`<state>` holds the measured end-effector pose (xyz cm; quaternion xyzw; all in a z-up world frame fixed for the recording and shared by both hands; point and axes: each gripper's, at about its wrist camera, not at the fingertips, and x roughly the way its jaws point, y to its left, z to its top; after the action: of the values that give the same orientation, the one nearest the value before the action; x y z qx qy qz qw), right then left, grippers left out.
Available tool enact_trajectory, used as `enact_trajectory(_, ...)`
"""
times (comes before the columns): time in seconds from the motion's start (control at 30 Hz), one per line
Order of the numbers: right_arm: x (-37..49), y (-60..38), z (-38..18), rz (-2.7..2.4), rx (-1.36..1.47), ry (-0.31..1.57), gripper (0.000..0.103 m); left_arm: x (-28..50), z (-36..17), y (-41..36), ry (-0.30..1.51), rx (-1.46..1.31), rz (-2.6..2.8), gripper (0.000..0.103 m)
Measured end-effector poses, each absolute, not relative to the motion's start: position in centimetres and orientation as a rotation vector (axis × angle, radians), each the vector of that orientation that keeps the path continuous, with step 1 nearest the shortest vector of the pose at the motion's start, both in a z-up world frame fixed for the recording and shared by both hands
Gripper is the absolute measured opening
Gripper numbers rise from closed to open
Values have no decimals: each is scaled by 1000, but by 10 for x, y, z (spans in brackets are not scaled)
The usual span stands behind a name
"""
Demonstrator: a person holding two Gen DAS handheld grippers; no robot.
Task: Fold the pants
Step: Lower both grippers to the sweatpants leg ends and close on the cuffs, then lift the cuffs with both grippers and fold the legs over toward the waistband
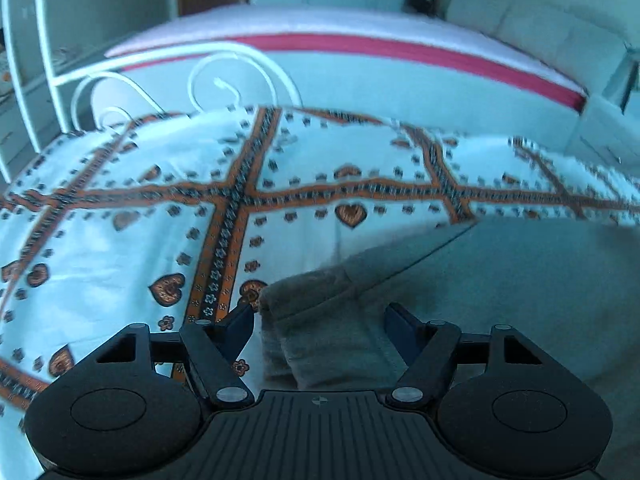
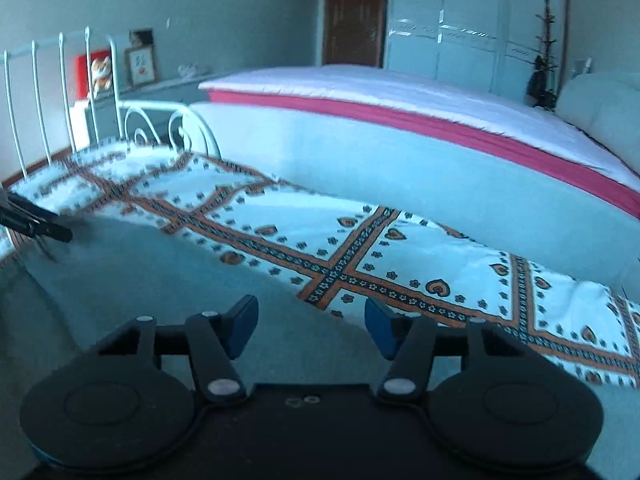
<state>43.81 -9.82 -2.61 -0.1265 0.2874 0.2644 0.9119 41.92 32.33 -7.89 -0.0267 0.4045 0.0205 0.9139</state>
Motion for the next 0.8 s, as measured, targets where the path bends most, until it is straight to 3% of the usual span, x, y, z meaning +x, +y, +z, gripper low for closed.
enact_trajectory(0.17, 472, -100, -51, 586, -326, 666, 40, 429, -90, 334, 812, -123, -20, 74)
enact_trajectory(0.57, 501, -95, -69, 710, -362, 715, 38, 439, -98, 338, 781, -159, -56, 72)
enact_trajectory(0.63, 503, -92, -71, 704, -362, 724, 35, 438, -99, 338, 767, -163, -64, 64)
enact_trajectory(0.7, 502, -90, -71, 711, -350, 737, 13, 437, -99, 341, 748, -186, -87, 39)
enact_trajectory(0.8, 495, -83, -65, 692, -389, 729, 0, 436, -96, 341, 733, -192, -112, 30)
